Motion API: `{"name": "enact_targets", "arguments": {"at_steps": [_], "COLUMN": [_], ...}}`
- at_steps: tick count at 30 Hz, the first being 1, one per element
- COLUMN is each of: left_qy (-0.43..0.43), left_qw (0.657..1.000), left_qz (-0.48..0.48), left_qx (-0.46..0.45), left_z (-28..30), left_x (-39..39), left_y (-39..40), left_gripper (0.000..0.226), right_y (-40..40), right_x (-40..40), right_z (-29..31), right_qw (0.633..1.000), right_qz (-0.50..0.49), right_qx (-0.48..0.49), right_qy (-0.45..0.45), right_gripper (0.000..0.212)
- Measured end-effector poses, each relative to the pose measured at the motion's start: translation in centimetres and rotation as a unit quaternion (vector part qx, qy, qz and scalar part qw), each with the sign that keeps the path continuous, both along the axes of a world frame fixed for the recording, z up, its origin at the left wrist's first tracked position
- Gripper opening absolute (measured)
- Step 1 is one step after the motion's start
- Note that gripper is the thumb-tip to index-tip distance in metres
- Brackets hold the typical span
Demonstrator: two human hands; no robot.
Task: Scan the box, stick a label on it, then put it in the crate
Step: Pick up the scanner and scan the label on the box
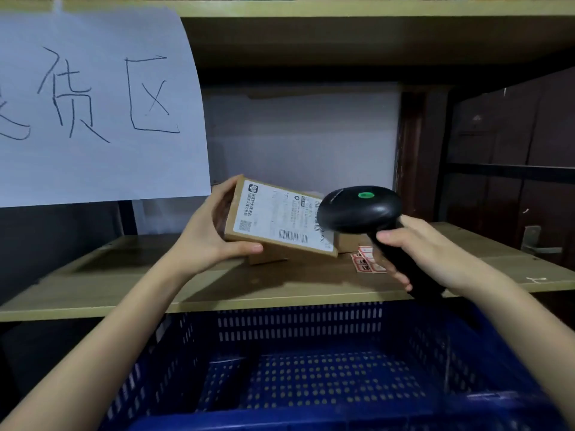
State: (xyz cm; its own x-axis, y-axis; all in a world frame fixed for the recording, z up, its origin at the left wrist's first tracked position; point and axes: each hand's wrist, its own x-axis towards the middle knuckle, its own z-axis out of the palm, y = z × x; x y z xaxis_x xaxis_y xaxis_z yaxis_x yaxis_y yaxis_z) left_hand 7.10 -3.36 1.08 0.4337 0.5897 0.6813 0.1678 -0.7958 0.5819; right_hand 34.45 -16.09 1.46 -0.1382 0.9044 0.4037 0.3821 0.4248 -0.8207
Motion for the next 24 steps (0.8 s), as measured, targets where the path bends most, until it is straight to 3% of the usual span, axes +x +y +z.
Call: {"name": "enact_targets", "arguments": {"at_steps": [3,9,12,24], "left_qy": [0.013,0.052,0.059,0.065], "left_qw": [1.000,0.998,0.997,0.997], "left_qz": [-0.014,-0.038,-0.044,-0.036], "left_qx": [0.000,-0.005,0.002,0.003], "left_z": [-0.2,0.1,0.1,0.0], "left_x": [-1.1,-1.8,-1.7,-1.0], "left_y": [-0.6,-1.6,-1.8,-1.8], "left_gripper": [0.103,0.105,0.106,0.103], "right_y": [-1.6,-2.6,-2.7,-2.7], "right_x": [0.3,0.5,0.3,0.6], "right_z": [-0.1,-0.5,-0.5,-0.4], "right_qw": [0.994,0.977,0.973,0.970], "right_qz": [-0.010,-0.026,-0.012,-0.006], "right_qx": [0.043,0.026,0.033,0.028], "right_qy": [-0.104,-0.212,-0.228,-0.241], "right_gripper": [0.023,0.016,0.008,0.012]}}
